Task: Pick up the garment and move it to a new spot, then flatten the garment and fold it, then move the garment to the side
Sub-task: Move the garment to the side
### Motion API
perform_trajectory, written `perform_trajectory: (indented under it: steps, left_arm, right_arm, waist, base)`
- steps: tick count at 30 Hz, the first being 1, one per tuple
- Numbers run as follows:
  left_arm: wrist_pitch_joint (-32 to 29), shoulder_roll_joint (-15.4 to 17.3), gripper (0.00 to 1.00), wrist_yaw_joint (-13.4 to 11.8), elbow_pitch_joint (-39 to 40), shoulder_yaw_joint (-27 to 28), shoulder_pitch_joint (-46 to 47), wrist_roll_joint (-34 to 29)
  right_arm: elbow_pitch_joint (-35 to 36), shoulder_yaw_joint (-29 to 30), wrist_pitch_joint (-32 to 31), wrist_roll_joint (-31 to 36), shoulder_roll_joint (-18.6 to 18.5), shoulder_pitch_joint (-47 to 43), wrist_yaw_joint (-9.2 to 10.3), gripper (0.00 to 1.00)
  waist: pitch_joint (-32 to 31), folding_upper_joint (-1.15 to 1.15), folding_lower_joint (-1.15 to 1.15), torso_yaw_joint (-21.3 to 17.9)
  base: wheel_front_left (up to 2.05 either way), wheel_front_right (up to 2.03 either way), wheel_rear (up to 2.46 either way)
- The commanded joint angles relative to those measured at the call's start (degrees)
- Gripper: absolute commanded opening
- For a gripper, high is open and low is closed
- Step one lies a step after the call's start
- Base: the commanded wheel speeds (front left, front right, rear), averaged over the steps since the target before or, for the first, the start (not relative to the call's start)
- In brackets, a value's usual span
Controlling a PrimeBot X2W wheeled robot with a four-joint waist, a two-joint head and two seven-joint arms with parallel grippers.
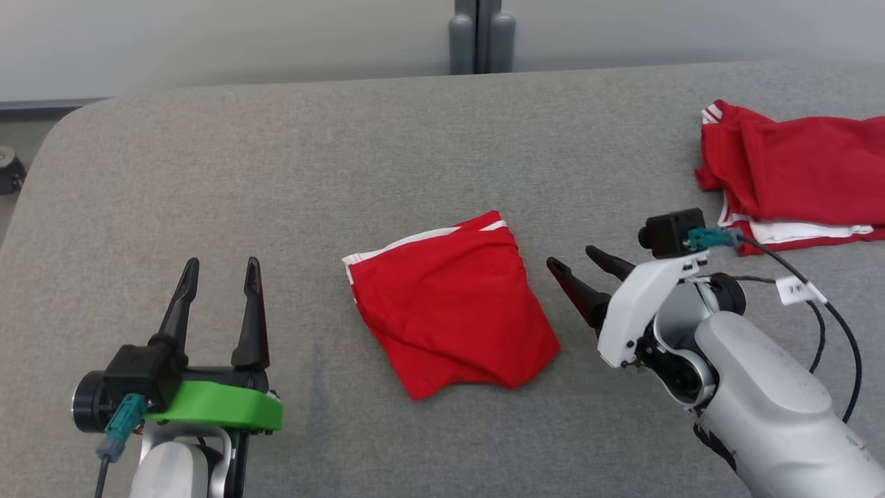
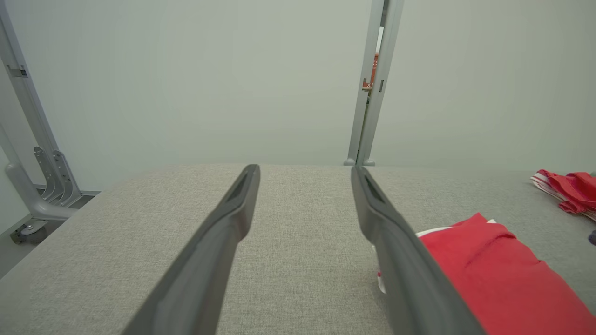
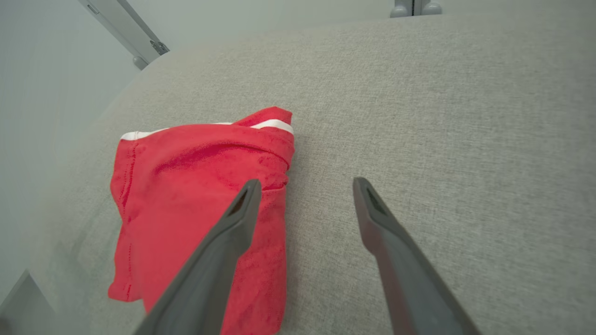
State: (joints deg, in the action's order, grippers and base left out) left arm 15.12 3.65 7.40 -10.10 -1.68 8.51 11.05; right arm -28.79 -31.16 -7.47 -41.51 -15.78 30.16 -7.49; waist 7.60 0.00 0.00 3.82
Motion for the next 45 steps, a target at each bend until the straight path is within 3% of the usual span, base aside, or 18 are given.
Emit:
perform_trajectory:
  steps: [1,14,19,20,21,22,29,45]
  left_arm:
    - [0.0,-0.1,1.00,0.1,-0.2,-0.1,0.9,0.5]
    - [0.0,-0.5,1.00,0.1,-0.8,-1.5,2.3,1.6]
    - [0.0,-0.6,1.00,0.1,-1.1,-1.4,2.2,1.8]
    - [0.0,-0.7,1.00,0.1,-1.3,-1.3,2.2,1.8]
    - [0.0,-0.7,1.00,0.1,-1.4,-1.2,2.1,1.7]
    - [0.0,-0.7,1.00,0.1,-1.5,-1.2,2.0,1.7]
    - [0.0,-0.5,1.00,0.1,-1.3,-1.5,1.4,1.2]
    - [0.0,2.3,1.00,0.1,0.5,-6.5,-0.5,2.2]
  right_arm:
    - [-1.5,-1.2,-2.8,-2.2,0.0,1.7,0.01,1.00]
    - [-12.5,-8.1,-19.2,-14.8,1.3,9.9,0.01,1.00]
    - [-13.9,-9.8,-19.2,-17.3,2.0,10.1,0.01,1.00]
    - [-13.6,-10.1,-18.3,-17.7,1.9,10.2,0.01,0.48]
    - [-13.4,-10.4,-17.7,-18.1,1.9,10.2,0.00,0.33]
    - [-12.8,-10.8,-17.1,-18.9,1.9,10.2,0.00,0.00]
    - [-8.6,-13.7,-11.7,-21.9,-1.5,11.3,0.01,0.00]
    - [-1.7,-20.5,-4.2,-27.1,-8.9,7.5,0.01,0.00]
  waist:
    - [1.6,0.00,0.00,2.5]
    - [3.3,0.00,0.00,7.8]
    - [3.2,0.00,0.00,8.3]
    - [3.1,0.00,0.00,8.3]
    - [3.0,0.00,0.00,8.2]
    - [2.8,0.00,0.00,8.0]
    - [0.3,0.00,0.00,4.7]
    - [-3.4,0.00,0.00,-12.6]
  base:
    - [0.00,0.00,0.00]
    - [0.00,0.00,0.00]
    - [0.00,0.00,0.00]
    - [0.00,0.00,0.00]
    - [0.00,0.00,0.00]
    - [0.00,0.00,0.00]
    - [0.00,0.00,0.00]
    - [0.00,0.00,0.00]
